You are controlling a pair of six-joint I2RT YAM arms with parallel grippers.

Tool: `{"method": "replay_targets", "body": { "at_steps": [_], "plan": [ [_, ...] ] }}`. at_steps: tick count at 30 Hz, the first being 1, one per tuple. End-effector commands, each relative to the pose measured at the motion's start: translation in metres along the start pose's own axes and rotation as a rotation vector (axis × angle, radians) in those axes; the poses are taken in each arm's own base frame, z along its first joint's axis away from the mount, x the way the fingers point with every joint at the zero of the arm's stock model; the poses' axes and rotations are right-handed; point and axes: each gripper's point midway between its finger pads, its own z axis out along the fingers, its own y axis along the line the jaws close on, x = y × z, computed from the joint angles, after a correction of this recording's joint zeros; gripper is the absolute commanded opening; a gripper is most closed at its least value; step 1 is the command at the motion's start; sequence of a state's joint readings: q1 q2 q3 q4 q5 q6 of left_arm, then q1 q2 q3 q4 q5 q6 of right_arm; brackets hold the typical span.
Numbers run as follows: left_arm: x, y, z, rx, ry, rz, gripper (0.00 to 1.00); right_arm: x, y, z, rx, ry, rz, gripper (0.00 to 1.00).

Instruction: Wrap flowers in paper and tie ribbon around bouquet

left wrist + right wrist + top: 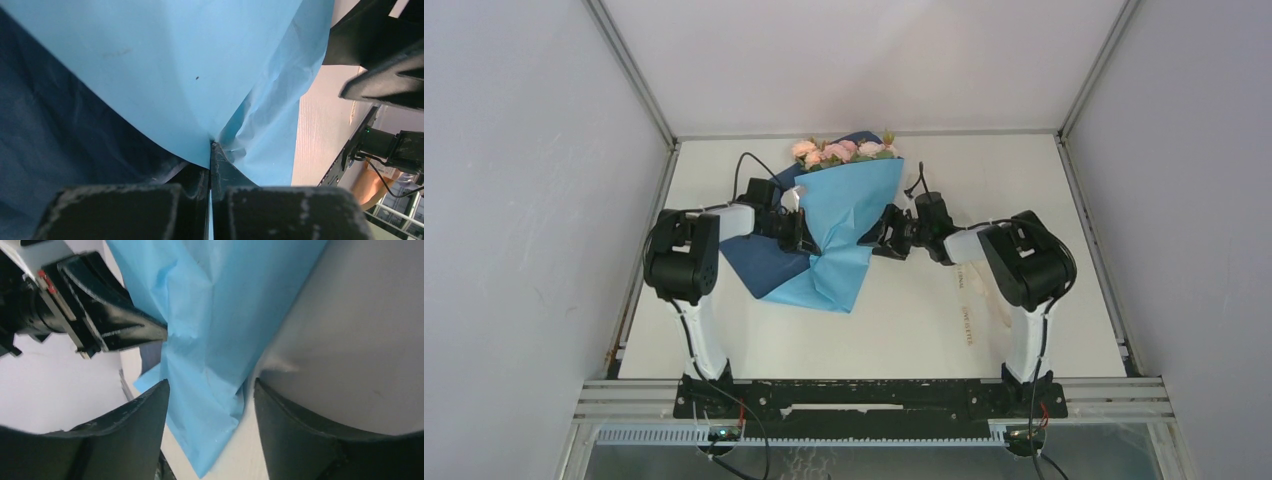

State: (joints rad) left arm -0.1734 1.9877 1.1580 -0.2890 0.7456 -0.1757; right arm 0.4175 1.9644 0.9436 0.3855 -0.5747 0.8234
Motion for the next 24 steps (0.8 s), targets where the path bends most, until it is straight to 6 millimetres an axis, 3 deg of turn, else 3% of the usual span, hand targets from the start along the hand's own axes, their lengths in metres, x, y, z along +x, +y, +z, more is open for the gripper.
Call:
{"method": "replay_targets", "body": {
  "at_steps": [1, 5, 7, 8, 15, 19, 20, 24],
  "plan": [
    [0.0, -0.003, -0.008, -0.004, -0.02, 0.031, 0.0, -0.005, -0.005, 0.011, -0.03, -0.016, 0.07, 0.62],
    [-0.001, -0.001, -0.01, -0.022, -0.023, 0.041, 0.0, -0.013, -0.005, 0.003, -0.039, -0.05, 0.07, 0.17],
    [-0.002, -0.004, -0.011, -0.023, -0.029, 0.046, 0.0, -0.019, -0.008, -0.007, -0.025, -0.074, 0.061, 0.02],
    [-0.003, -0.007, -0.01, -0.018, -0.032, 0.047, 0.0, -0.022, -0.011, -0.013, -0.018, -0.084, 0.058, 0.0],
    [-0.006, -0.057, 0.013, 0.074, -0.004, 0.11, 0.0, -0.036, -0.036, -0.059, 0.07, -0.128, 0.029, 0.0],
    [-0.005, -0.068, 0.029, 0.089, -0.006, 0.084, 0.0, -0.046, -0.052, -0.079, 0.123, -0.12, -0.009, 0.0],
    [-0.007, -0.069, 0.032, 0.087, -0.022, 0.08, 0.0, -0.048, -0.059, -0.08, 0.155, -0.113, -0.019, 0.03],
    [-0.015, -0.071, 0.039, 0.107, -0.134, 0.033, 0.0, -0.056, -0.073, -0.094, 0.32, -0.103, -0.059, 0.3]
  ]
}}
